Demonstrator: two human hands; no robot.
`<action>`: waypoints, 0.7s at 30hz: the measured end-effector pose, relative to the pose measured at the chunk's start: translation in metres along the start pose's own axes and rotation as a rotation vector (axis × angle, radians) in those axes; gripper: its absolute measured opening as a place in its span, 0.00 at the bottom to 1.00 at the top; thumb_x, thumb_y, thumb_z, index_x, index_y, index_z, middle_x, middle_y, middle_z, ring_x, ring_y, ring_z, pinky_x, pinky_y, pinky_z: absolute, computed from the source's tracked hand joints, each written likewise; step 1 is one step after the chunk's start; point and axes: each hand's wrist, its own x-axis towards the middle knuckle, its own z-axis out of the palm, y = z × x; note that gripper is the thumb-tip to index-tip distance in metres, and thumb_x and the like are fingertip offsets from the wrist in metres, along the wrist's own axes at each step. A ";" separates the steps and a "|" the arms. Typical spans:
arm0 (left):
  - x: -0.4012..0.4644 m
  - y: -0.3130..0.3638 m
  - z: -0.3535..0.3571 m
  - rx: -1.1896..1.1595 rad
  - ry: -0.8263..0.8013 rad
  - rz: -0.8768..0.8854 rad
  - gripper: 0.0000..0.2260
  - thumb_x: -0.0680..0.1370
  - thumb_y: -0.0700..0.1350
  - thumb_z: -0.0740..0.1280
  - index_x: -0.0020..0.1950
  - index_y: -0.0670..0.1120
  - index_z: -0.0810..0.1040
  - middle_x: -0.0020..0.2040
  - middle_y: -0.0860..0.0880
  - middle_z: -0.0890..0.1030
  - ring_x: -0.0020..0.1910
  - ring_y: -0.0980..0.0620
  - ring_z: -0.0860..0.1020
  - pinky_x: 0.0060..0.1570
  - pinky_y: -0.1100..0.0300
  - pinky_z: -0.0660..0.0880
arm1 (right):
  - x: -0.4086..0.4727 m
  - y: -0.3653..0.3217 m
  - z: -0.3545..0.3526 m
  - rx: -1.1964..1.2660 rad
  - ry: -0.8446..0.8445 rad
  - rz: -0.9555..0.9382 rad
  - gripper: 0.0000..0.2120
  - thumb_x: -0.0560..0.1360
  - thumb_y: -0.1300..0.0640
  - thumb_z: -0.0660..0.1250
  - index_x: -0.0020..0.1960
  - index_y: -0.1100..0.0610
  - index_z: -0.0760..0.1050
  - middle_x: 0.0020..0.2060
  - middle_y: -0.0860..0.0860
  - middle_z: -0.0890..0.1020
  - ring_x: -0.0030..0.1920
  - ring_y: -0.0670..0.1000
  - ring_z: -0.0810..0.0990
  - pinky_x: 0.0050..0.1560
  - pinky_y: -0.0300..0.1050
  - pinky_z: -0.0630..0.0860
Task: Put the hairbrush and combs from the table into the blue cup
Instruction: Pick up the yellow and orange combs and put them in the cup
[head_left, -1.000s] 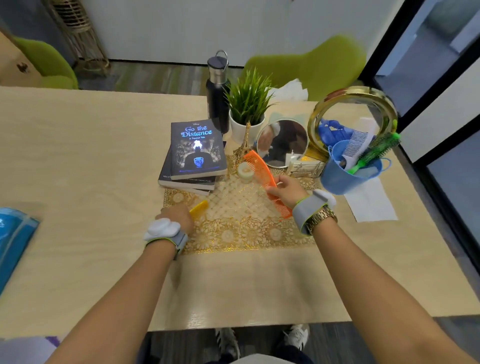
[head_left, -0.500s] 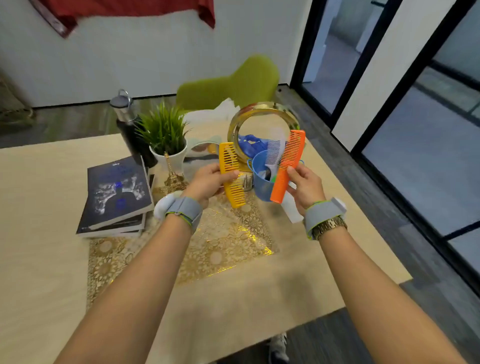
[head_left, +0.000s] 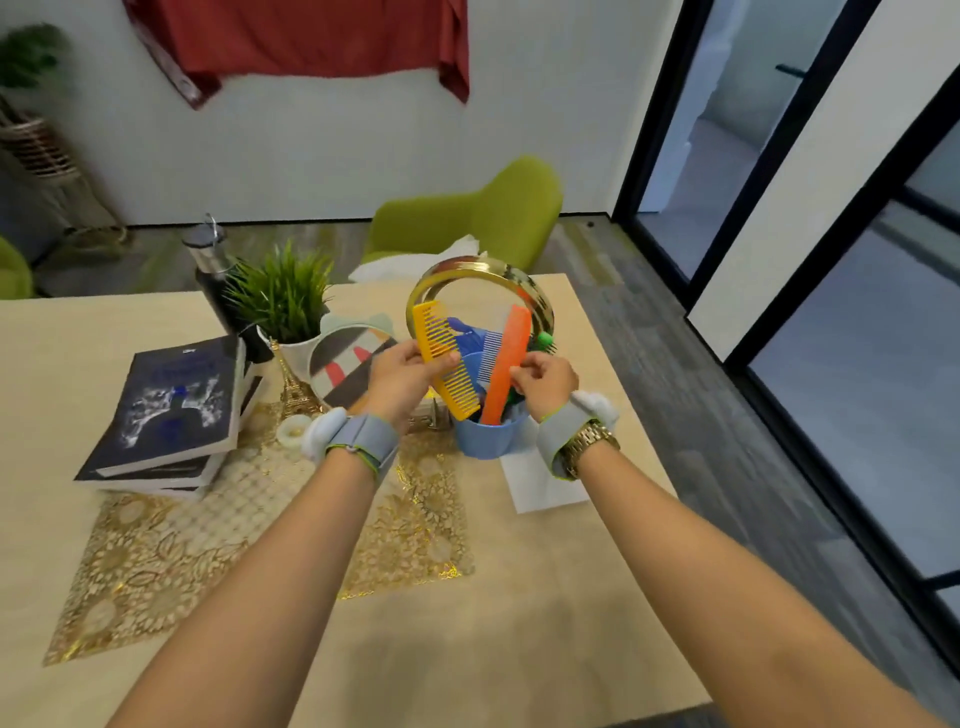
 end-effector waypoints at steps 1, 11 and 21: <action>0.002 0.000 0.002 -0.004 0.018 0.004 0.10 0.74 0.35 0.68 0.54 0.43 0.75 0.36 0.50 0.76 0.21 0.70 0.74 0.21 0.78 0.67 | 0.000 0.003 0.000 -0.007 -0.016 0.002 0.09 0.70 0.63 0.68 0.49 0.64 0.81 0.43 0.65 0.84 0.40 0.51 0.76 0.39 0.36 0.67; 0.026 -0.004 0.018 0.021 0.053 -0.005 0.10 0.72 0.34 0.69 0.37 0.48 0.75 0.20 0.57 0.79 0.22 0.64 0.76 0.23 0.72 0.70 | 0.004 0.015 -0.026 0.069 0.020 0.005 0.05 0.69 0.63 0.68 0.44 0.64 0.79 0.35 0.61 0.81 0.37 0.54 0.77 0.49 0.51 0.78; 0.041 -0.034 0.047 0.452 0.103 0.033 0.12 0.68 0.39 0.74 0.31 0.49 0.74 0.33 0.47 0.75 0.38 0.48 0.74 0.46 0.50 0.74 | 0.001 0.015 -0.059 0.185 0.024 0.042 0.14 0.72 0.63 0.65 0.31 0.49 0.69 0.36 0.59 0.79 0.33 0.55 0.76 0.45 0.51 0.75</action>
